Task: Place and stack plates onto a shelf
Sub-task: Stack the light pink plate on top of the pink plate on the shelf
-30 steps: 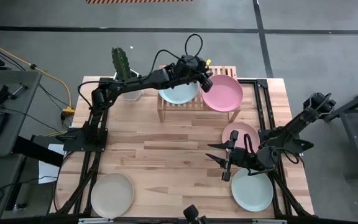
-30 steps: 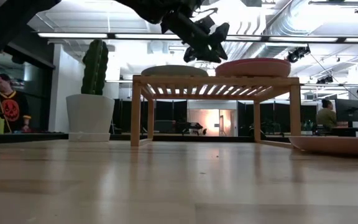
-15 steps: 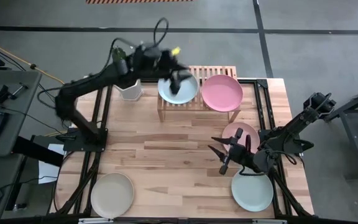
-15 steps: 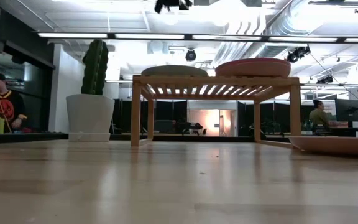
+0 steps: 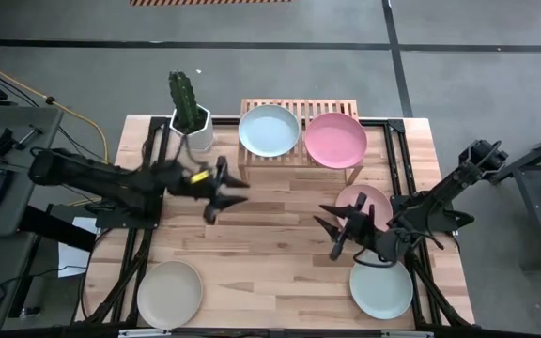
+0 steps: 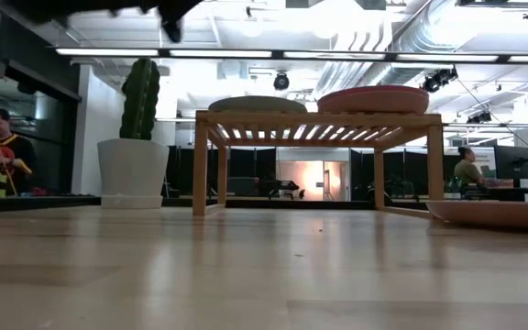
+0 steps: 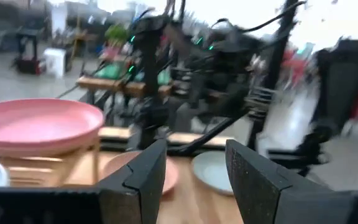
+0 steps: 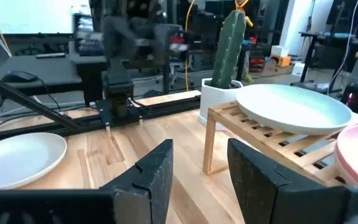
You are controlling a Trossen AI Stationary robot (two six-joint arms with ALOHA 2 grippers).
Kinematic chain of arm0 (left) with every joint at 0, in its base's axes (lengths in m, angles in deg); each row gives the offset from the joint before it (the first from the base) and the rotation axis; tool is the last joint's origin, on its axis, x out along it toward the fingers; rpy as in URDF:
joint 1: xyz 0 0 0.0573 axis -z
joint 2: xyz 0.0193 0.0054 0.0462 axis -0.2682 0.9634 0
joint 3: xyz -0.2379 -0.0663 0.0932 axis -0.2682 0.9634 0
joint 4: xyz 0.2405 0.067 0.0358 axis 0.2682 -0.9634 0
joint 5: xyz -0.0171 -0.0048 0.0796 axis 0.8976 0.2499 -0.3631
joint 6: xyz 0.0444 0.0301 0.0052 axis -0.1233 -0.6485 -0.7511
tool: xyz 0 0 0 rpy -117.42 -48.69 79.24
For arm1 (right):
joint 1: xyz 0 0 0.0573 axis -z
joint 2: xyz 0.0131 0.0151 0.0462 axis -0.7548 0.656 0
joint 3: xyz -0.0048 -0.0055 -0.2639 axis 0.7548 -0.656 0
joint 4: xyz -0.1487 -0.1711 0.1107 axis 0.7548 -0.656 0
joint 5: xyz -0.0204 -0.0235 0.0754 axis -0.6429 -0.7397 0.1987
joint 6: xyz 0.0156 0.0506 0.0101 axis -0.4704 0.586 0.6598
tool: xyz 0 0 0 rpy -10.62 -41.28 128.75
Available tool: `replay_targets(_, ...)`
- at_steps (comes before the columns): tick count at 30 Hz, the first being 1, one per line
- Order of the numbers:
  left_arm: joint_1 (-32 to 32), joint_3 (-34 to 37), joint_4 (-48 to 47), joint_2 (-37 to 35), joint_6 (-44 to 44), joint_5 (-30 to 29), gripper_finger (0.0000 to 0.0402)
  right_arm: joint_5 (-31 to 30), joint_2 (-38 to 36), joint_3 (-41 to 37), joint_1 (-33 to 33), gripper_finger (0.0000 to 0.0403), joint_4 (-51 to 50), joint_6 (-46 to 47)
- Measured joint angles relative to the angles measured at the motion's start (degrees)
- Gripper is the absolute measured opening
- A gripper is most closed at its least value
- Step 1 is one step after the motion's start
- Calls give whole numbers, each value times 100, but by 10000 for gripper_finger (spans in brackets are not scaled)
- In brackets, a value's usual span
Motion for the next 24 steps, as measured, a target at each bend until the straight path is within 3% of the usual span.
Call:
replay_targets(3,365,884,1153,-187,53,-474,154,417,0,0,209,139,-133,257)
replay_targets(6,626,1388,1678,-308,-199,-927,154,1200,0,0,459,139,-211,426)
replay_targets(10,849,1603,1702,-398,-381,-1363,153,1810,0,0,711,139,-267,599)
replay_targets(17,963,1622,1697,-403,-571,-1442,153,1957,0,0,836,139,-260,1116)
replay_targets(19,961,1622,1712,-420,-579,-1446,153,2453,0,49,838,139,-297,1482)
replay_targets(22,961,1622,1706,-418,-584,-1476,153,3459,24,361,790,139,-1159,2378)
replay_targets(24,961,1622,1708,-418,-587,-1490,153,3559,133,624,653,139,-2211,3189)
